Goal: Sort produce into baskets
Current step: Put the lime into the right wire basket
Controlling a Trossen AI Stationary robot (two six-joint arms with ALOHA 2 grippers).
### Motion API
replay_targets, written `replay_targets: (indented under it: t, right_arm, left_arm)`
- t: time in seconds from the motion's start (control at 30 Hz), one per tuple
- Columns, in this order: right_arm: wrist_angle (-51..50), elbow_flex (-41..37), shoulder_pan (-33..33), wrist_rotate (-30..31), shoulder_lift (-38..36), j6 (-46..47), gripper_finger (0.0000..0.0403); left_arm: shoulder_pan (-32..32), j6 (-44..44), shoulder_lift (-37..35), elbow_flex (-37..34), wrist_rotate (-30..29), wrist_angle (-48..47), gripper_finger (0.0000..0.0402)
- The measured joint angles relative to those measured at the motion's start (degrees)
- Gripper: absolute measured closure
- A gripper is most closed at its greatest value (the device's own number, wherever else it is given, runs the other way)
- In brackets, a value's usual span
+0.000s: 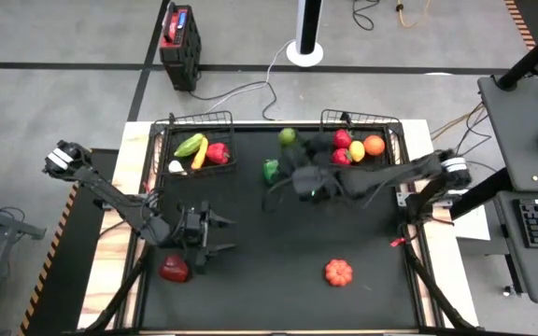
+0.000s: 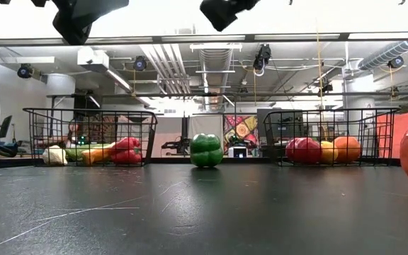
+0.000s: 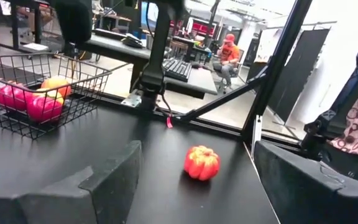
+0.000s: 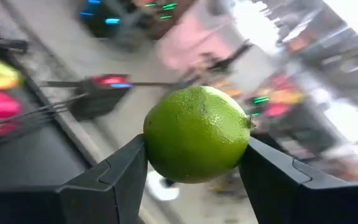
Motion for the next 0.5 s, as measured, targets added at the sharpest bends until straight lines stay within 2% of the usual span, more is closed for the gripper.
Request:
replay_targets:
  t: [0.07,0.13,0.23,0.3,0.5]
  right_arm:
    - [-12.9,0.0,-3.2,-9.8,-3.5,14.1,0.0183]
    - [-24.3,0.0,-7.2,-22.5,-6.7,27.7,0.0183]
    - [-37.4,-0.1,-13.4,-39.5,-10.6,38.5,0.0183]
    - [-43.6,-0.1,-15.9,-43.3,-12.8,43.3,0.0183]
    - [-65.8,-0.1,-23.6,-43.6,-18.6,61.8,0.0183]
  left_arm:
    - [0.0,0.0,0.0,0.2,0.0,-0.4,0.0109]
    - [0.0,0.0,0.0,0.5,-0.1,-0.5,0.0109]
    - [0.0,0.0,0.0,0.6,-0.1,-0.8,0.0109]
    - [0.1,0.0,0.0,0.6,-0.1,-0.9,0.0109]
    - [0.1,0.0,0.0,0.6,-0.1,-0.9,0.0109]
